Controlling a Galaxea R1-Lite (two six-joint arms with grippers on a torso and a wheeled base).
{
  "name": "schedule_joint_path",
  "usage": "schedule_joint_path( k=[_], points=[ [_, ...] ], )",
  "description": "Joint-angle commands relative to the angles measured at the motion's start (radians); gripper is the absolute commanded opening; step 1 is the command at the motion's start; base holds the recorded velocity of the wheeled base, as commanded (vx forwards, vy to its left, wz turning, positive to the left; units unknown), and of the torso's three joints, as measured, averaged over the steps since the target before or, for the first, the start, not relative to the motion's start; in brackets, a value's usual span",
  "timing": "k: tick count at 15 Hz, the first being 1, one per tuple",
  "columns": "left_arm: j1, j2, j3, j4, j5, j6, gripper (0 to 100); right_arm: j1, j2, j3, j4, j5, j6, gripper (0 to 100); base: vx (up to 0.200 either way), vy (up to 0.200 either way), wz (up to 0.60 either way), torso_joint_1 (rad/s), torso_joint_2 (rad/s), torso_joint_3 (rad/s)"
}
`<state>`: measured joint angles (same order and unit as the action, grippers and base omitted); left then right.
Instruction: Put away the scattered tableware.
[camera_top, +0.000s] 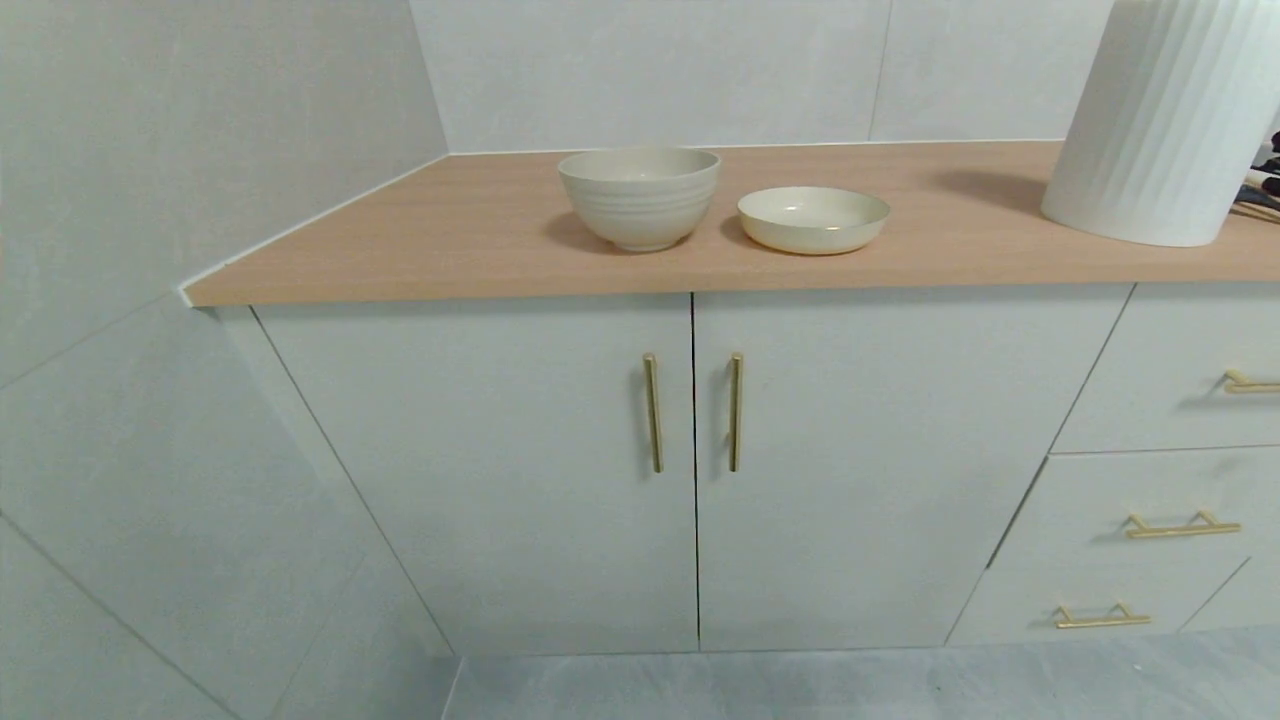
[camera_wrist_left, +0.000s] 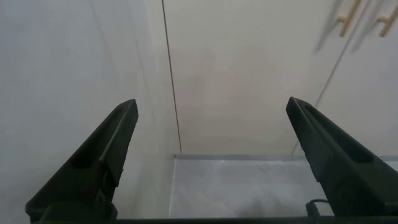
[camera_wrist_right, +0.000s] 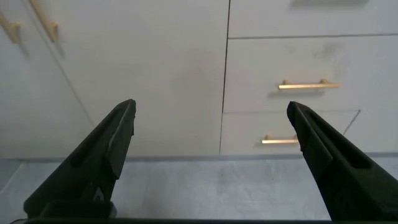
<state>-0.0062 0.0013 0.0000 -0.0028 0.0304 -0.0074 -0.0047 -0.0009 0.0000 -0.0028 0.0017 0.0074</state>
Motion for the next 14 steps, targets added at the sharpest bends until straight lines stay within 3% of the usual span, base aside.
schedule_joint_path(
  k=[1,11,14],
  points=[
    [0.000,0.000,0.000,0.000,0.000,0.000,100,0.000,0.001,0.000,0.000,0.000,0.000,100,0.000,0.000,0.00,0.000,0.00,0.000],
    [0.000,0.000,0.000,0.000,0.000,0.001,100,0.000,0.001,-0.005,-0.005,0.006,-0.026,100,0.000,0.000,0.00,0.000,0.00,0.000],
    [0.000,0.000,0.000,0.000,0.000,0.006,100,0.017,0.078,-0.183,-0.019,0.146,0.034,100,0.000,0.000,0.00,0.000,0.00,0.000]
  ],
)
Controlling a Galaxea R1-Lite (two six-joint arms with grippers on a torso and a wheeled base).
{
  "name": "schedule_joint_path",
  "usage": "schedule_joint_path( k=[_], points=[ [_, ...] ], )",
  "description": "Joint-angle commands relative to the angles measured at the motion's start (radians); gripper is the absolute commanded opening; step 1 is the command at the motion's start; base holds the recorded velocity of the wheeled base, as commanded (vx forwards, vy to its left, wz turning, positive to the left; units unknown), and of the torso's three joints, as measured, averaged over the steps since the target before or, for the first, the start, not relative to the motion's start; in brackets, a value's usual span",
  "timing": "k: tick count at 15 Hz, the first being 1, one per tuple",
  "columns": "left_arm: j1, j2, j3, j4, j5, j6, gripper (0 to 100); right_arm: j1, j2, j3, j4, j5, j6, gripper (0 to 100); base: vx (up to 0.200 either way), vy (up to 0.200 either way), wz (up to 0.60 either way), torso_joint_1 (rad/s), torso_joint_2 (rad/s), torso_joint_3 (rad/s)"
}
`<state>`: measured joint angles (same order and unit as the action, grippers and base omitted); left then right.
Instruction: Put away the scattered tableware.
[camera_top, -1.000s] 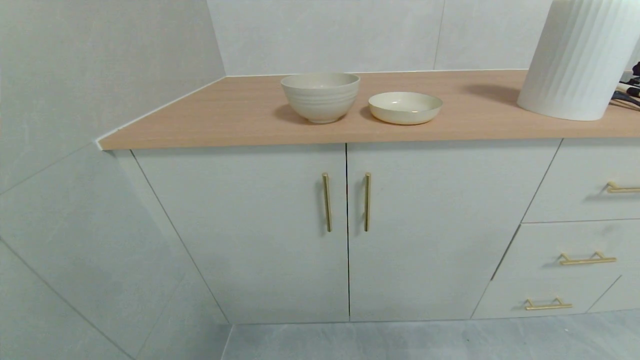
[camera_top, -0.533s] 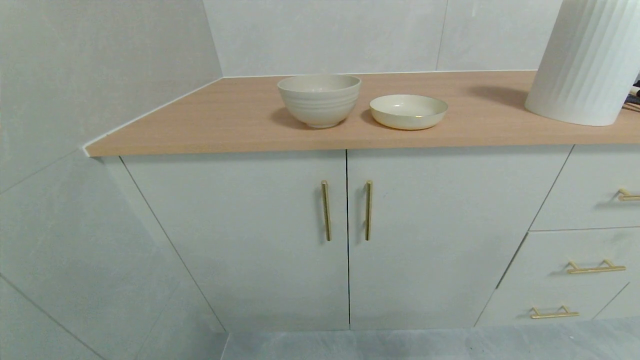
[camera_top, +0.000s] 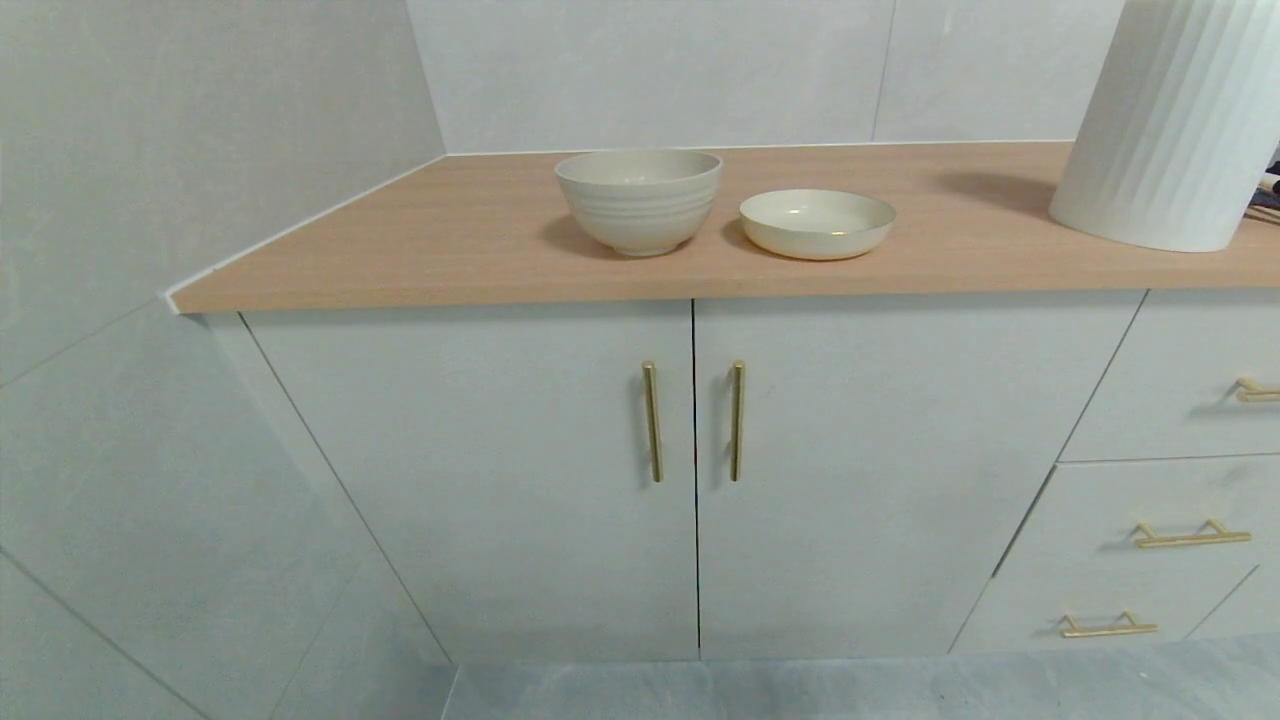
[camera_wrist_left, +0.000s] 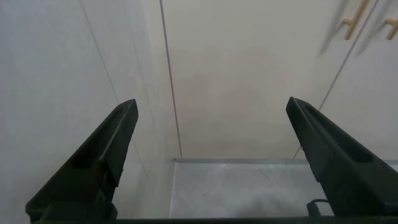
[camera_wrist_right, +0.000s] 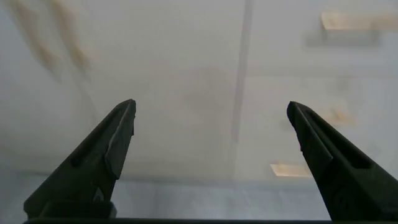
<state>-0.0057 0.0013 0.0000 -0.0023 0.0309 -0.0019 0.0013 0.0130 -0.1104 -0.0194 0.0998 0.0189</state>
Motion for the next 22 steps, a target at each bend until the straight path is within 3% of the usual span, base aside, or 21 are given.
schedule_joint_path(
  k=[1,5,8,11,17,22],
  points=[
    [0.000,0.000,0.000,-0.001,0.000,-0.001,100,0.013,0.116,-0.078,-0.001,0.081,0.021,100,0.000,0.000,0.00,0.000,0.00,0.000],
    [0.000,0.000,0.000,-0.001,0.000,-0.004,100,0.022,0.338,-0.104,-0.001,0.232,0.009,100,0.000,0.000,0.00,0.000,0.00,0.000],
    [0.000,0.000,0.000,-0.001,0.000,-0.004,100,0.062,0.533,-0.138,-0.007,0.242,0.009,100,0.000,0.000,0.00,0.000,0.00,0.000],
    [0.000,0.000,0.000,-0.001,0.000,-0.004,100,0.252,0.841,-0.233,-0.039,0.242,0.009,100,0.000,0.000,0.00,0.000,0.00,0.000],
    [0.000,0.000,0.000,-0.001,0.000,-0.004,100,0.384,1.311,-0.347,-0.379,0.241,0.016,100,0.000,0.000,0.00,0.000,0.00,0.000],
    [0.000,0.000,0.000,-0.001,0.000,-0.004,100,0.471,1.601,-0.522,-0.505,0.241,0.050,100,0.000,0.000,0.00,0.000,0.00,0.000]
  ],
)
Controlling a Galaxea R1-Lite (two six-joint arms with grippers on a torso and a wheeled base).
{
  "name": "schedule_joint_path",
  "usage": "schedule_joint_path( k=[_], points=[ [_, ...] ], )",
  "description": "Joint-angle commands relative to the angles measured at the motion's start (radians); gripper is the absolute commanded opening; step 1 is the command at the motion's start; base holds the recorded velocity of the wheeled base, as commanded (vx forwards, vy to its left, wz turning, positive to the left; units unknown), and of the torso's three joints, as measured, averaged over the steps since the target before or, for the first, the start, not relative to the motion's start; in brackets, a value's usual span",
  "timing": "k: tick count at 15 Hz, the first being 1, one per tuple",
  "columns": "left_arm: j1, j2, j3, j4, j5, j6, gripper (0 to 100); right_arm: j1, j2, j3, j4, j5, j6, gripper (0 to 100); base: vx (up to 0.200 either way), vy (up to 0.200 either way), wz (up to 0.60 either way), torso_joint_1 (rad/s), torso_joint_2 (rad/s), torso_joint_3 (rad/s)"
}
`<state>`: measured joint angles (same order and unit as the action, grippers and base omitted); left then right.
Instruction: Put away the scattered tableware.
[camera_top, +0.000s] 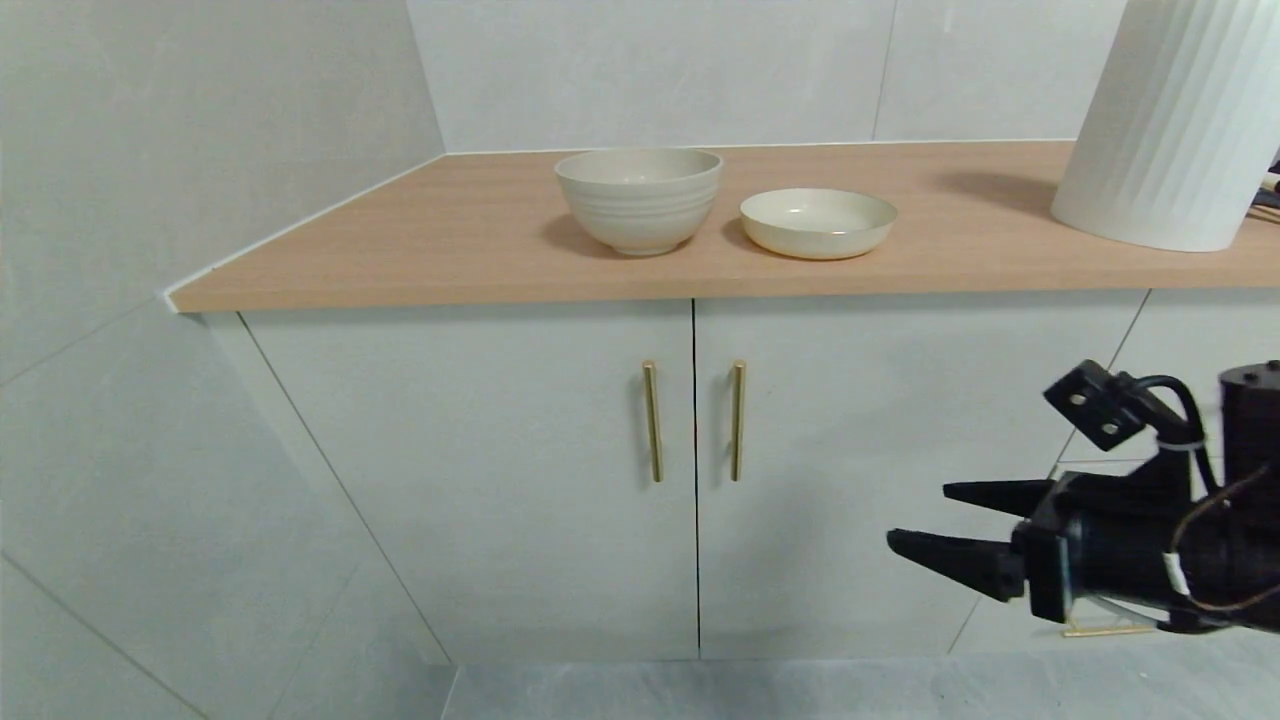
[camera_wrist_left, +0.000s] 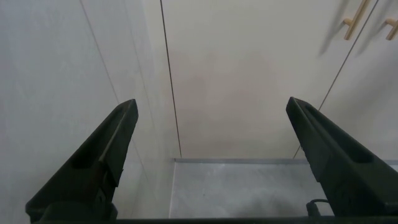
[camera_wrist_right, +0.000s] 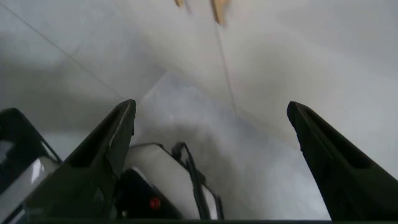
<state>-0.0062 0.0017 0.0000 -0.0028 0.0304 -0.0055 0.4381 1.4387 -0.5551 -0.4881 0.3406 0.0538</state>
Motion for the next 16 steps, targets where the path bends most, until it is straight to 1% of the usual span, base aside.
schedule_joint_path(
  k=[1,2,4,6,7,8,10,16],
  points=[
    [0.000,0.000,0.000,0.000,0.000,-0.001,100,0.034,0.209,-0.105,-0.063,0.001,0.026,100,0.000,0.000,0.00,0.000,0.00,0.000],
    [0.000,0.000,0.000,0.000,0.000,-0.001,100,0.044,0.238,-0.134,-0.086,0.003,0.037,100,0.000,0.000,0.00,0.000,0.00,0.000],
    [0.000,0.000,0.000,0.000,0.000,-0.001,100,0.088,0.290,-0.201,-0.090,0.003,0.052,100,0.000,0.000,0.00,0.000,0.00,0.000],
    [0.000,0.000,0.000,0.000,0.000,-0.001,100,0.131,0.362,-0.269,-0.129,0.001,0.103,100,0.000,0.000,0.00,0.000,0.00,0.000],
    [0.000,0.000,0.000,0.000,0.000,-0.001,100,0.149,0.390,-0.269,-0.173,0.001,0.127,100,0.000,0.000,0.00,0.000,0.00,0.000],
    [0.000,0.000,0.000,0.000,0.000,-0.001,100,0.157,0.428,-0.267,-0.253,0.000,0.152,100,0.000,0.000,0.00,0.000,0.00,0.000],
    [0.000,0.000,0.000,0.000,0.000,-0.001,100,0.157,0.482,-0.259,-0.362,-0.003,0.178,100,0.000,0.000,0.00,0.000,0.00,0.000],
    [0.000,0.000,0.000,0.000,0.000,-0.001,100,0.157,0.516,-0.292,-0.395,0.000,0.285,100,0.000,0.000,0.00,0.000,0.00,0.000]
  ],
)
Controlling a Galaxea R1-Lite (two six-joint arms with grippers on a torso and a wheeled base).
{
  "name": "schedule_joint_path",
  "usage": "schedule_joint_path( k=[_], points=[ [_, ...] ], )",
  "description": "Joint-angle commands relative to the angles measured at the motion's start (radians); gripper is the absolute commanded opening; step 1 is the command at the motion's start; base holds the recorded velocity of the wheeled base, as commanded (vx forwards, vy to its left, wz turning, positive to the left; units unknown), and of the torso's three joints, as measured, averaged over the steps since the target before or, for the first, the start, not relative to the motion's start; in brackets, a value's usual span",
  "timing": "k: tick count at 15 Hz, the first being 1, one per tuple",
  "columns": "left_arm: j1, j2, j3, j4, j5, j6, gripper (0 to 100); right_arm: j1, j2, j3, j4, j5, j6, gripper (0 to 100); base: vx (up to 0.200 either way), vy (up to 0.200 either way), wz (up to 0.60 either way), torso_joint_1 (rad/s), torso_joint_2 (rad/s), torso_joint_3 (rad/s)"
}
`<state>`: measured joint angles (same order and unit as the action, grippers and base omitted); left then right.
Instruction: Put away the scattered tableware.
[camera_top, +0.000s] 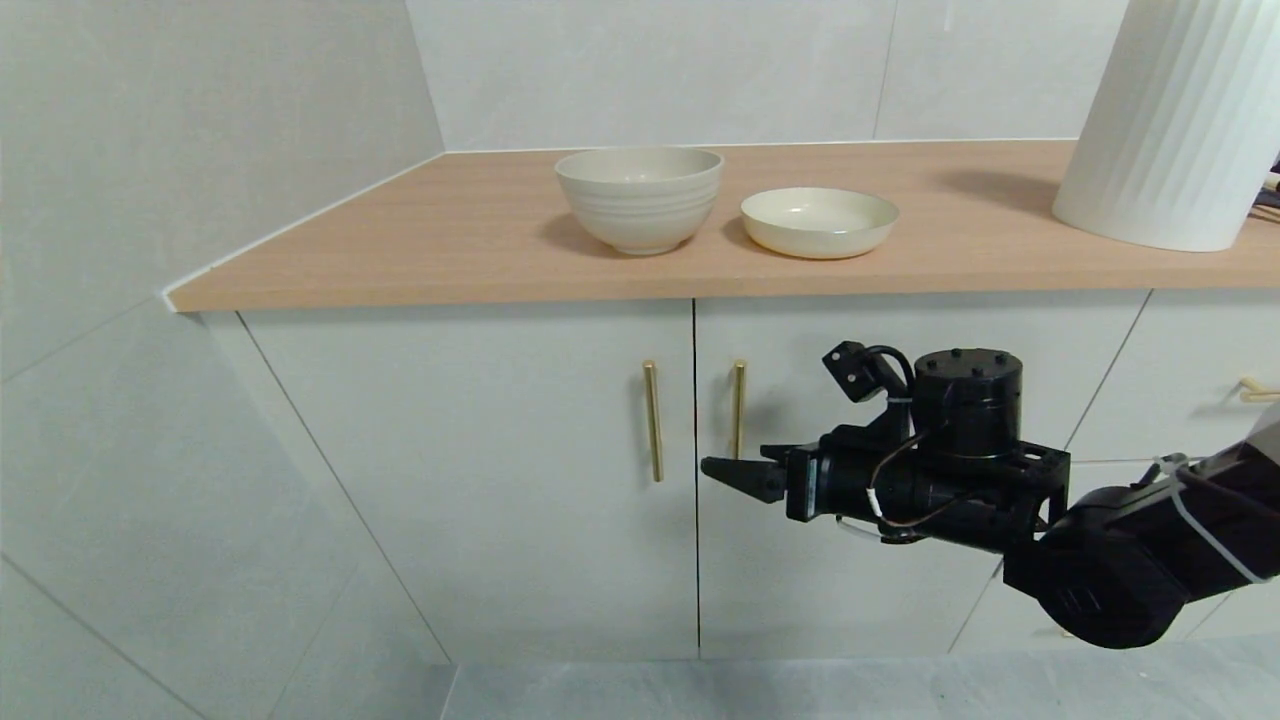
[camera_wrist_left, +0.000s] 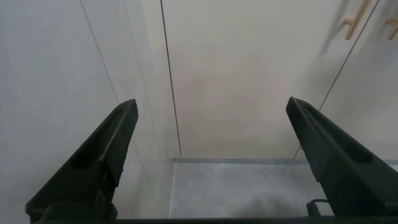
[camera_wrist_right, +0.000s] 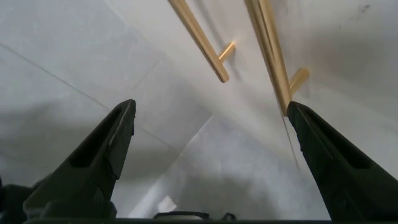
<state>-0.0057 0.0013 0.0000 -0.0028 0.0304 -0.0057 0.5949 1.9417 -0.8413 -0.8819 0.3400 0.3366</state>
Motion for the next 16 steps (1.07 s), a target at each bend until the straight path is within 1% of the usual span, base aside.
schedule_joint_path(
  k=[1,2,4,9,12,13,14,16],
  points=[
    [0.000,0.000,0.000,0.000,0.000,0.000,100,0.000,0.042,-0.007,-0.054,0.001,0.012,100,0.000,0.000,0.00,0.000,0.00,0.000],
    [0.000,0.000,0.000,0.000,0.000,0.000,100,0.000,0.065,-0.005,-0.103,-0.001,0.013,100,0.000,0.000,0.00,0.000,0.00,0.000],
    [0.000,0.000,0.000,0.000,0.000,0.000,100,0.000,0.100,-0.004,-0.152,-0.004,0.012,100,0.000,0.000,0.00,0.000,0.00,0.000],
    [0.000,0.000,0.000,0.000,0.000,0.000,100,0.000,0.114,-0.022,-0.164,-0.003,0.050,100,0.000,0.000,0.00,0.000,0.00,0.000],
    [0.000,0.000,0.000,0.000,0.000,0.000,100,0.000,0.155,-0.033,-0.230,-0.004,0.053,100,0.000,0.000,0.00,0.000,0.00,0.000],
    [0.000,0.000,0.000,0.000,0.000,0.000,100,0.000,0.155,-0.033,-0.230,-0.004,0.053,100,0.000,0.000,0.00,0.000,0.00,0.000],
    [0.000,0.000,0.000,0.000,0.000,0.000,100,0.000,0.172,-0.035,-0.276,-0.004,0.056,100,0.000,0.000,0.00,0.000,0.00,0.000],
    [0.000,0.000,0.000,0.000,0.000,0.000,100,0.000,0.175,-0.038,-0.289,-0.003,0.076,100,0.000,0.000,0.00,0.000,0.00,0.000]
  ],
)
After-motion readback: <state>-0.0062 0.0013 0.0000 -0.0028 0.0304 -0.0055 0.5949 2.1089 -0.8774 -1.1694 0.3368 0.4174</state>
